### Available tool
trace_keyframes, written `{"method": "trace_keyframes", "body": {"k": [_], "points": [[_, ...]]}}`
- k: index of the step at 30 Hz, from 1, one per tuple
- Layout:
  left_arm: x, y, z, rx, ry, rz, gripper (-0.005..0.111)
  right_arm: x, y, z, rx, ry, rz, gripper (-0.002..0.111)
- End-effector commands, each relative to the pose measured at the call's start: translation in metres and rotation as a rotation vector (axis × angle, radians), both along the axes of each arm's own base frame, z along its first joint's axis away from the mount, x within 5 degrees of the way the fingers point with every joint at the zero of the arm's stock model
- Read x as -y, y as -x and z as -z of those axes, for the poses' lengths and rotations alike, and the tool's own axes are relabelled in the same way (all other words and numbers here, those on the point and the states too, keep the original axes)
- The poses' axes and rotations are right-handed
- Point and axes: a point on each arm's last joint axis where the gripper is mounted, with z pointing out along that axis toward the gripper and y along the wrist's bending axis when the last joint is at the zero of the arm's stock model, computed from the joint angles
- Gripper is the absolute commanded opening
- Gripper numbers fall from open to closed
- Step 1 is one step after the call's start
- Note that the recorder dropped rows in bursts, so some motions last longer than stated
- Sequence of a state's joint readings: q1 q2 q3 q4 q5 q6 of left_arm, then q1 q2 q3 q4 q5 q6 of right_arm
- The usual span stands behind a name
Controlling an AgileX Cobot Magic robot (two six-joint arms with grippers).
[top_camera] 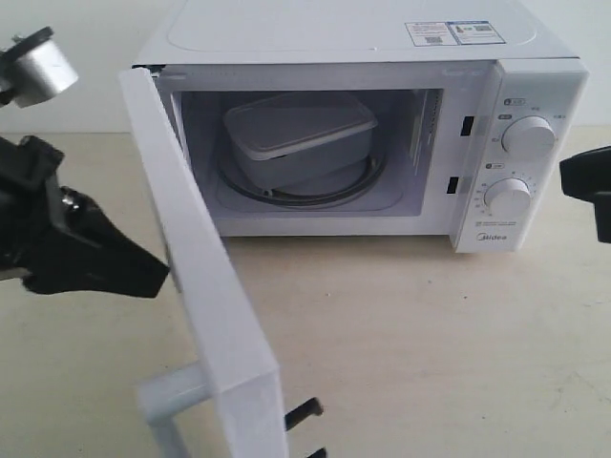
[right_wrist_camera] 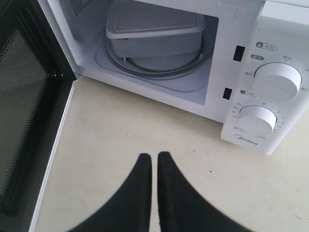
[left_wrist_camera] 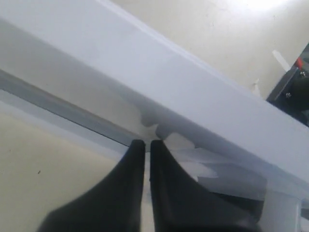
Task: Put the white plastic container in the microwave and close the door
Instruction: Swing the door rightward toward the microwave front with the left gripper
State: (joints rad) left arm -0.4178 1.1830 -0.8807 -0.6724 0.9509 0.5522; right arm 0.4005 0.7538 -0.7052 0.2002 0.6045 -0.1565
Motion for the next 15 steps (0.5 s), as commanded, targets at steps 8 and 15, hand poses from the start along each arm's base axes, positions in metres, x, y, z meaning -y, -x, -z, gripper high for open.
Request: {"method": "trace_keyframes", "body": {"k": [8,15], "points": [[0.033,-0.031,-0.009,0.084,0.075,0.01,0.004,0.0,-0.003,-0.006,0.052,-0.024,0.016,0.0],[0.036,-0.035,-0.024,0.144,0.091,0.029,0.004,0.002,0.001,-0.01,0.073,-0.05,0.026,0.0]]}}
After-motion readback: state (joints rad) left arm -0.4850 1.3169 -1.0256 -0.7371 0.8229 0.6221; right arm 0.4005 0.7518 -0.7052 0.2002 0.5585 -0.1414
